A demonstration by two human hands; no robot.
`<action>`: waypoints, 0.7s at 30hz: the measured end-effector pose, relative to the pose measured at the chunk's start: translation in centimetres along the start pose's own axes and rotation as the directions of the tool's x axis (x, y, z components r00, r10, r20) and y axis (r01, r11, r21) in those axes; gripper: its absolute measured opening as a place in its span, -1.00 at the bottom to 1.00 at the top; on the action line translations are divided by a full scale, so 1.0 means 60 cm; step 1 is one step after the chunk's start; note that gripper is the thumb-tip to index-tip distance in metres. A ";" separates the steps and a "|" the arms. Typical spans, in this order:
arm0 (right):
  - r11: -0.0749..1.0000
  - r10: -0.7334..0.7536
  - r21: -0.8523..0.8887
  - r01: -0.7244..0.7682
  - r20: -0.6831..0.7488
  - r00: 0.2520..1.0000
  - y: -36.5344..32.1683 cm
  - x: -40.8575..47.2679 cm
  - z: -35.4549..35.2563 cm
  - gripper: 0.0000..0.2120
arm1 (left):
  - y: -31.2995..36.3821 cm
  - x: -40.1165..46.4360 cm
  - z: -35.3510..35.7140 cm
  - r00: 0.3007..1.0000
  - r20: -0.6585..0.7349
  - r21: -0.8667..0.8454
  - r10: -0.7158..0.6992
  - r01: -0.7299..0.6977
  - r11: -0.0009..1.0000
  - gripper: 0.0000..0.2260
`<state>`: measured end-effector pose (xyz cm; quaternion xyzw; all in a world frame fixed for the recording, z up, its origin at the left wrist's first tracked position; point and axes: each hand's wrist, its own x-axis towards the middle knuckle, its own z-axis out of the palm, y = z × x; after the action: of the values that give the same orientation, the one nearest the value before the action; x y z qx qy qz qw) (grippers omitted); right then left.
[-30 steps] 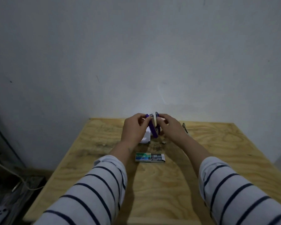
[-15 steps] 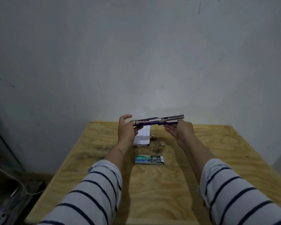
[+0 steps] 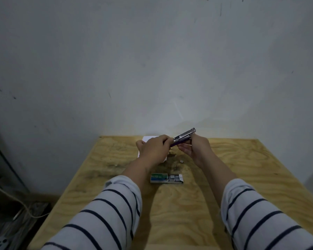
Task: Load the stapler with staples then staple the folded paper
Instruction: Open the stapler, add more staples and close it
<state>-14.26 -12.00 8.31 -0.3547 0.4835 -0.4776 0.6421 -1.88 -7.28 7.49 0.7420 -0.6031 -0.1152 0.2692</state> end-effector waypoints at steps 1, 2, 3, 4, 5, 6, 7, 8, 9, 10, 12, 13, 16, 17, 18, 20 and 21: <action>1.000 0.006 0.023 -0.006 0.009 1.000 0.000 -0.001 0.000 -0.71 | -0.002 0.002 0.001 1.000 -0.009 -0.036 -0.022 0.022 0.999 -0.73; 0.999 0.012 0.045 -0.013 0.024 1.000 0.001 -0.002 -0.001 -0.73 | -0.003 0.004 0.002 0.999 -0.022 -0.059 -0.032 0.031 0.998 -0.75; 0.998 0.023 0.062 -0.026 0.040 0.999 0.002 -0.004 -0.003 -0.75 | -0.004 0.004 0.002 0.999 -0.042 -0.067 -0.024 0.021 0.998 -0.78; 0.997 0.046 0.065 -0.050 0.057 0.997 0.003 -0.006 -0.004 -0.74 | -0.005 0.005 0.003 0.998 -0.064 -0.068 -0.006 0.002 0.998 -0.80; 0.994 0.085 0.058 -0.089 0.070 0.994 0.005 -0.007 -0.006 -0.73 | -0.007 0.006 0.003 0.995 -0.099 -0.070 0.014 -0.021 0.997 -0.81; 0.989 0.135 0.052 -0.140 0.082 0.987 0.007 -0.009 -0.008 -0.71 | -0.007 0.006 0.002 0.990 -0.137 -0.066 0.032 -0.042 0.997 -0.82; 0.980 0.185 0.055 -0.191 0.098 0.978 0.009 -0.011 -0.009 -0.70 | -0.007 0.005 0.002 0.982 -0.180 -0.036 0.059 -0.067 0.997 -0.81; 0.970 0.224 0.071 -0.233 0.118 0.967 0.010 -0.012 -0.010 -0.69 | -0.008 0.004 0.001 0.970 -0.217 0.035 0.110 -0.105 0.994 -0.80; 0.960 0.247 0.097 -0.261 0.138 0.959 0.011 -0.014 -0.011 -0.70 | -0.012 0.005 0.004 0.953 -0.242 0.135 0.185 -0.155 0.979 -0.80; 0.953 0.258 0.122 -0.277 0.151 0.954 0.011 -0.015 -0.011 -0.71 | -0.015 0.005 0.007 0.929 -0.253 0.227 0.269 -0.213 0.950 -0.80; 0.944 0.267 0.159 -0.290 0.151 0.952 0.013 -0.015 -0.012 -0.76 | -0.017 0.005 0.010 0.879 -0.245 0.356 0.409 -0.311 0.881 -0.80; 0.937 0.275 0.180 -0.299 0.146 0.950 0.014 -0.014 -0.013 -0.78 | -0.018 0.005 0.011 0.864 -0.230 0.412 0.448 -0.331 0.849 -0.80; 0.920 0.314 0.206 -0.333 0.121 0.942 0.015 -0.010 -0.018 -0.80 | -0.019 0.006 0.016 0.827 -0.223 0.515 0.516 -0.350 0.783 -0.74; 0.930 0.323 0.149 -0.336 0.109 0.940 0.016 -0.007 -0.018 -0.76 | -0.018 0.005 0.017 0.830 -0.229 0.502 0.509 -0.347 0.792 -0.76; 0.943 0.324 0.057 -0.329 0.080 0.943 0.018 -0.005 -0.019 -0.71 | -0.017 0.004 0.018 0.842 -0.246 0.465 0.479 -0.332 0.821 -0.78; 0.960 0.248 -0.134 -0.247 -0.012 0.969 0.029 0.001 -0.020 -0.67 | -0.017 0.002 0.019 0.903 -0.254 0.346 0.347 -0.250 0.904 -0.77; 0.962 0.162 -0.215 -0.169 -0.048 0.986 0.035 0.004 -0.024 -0.69 | -0.019 0.002 0.022 0.926 -0.257 0.310 0.278 -0.193 0.931 -0.77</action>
<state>-15.03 -11.62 5.90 -0.3744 0.5705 -0.3715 0.6296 -1.55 -7.55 5.81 0.7025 -0.6515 0.1170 0.2614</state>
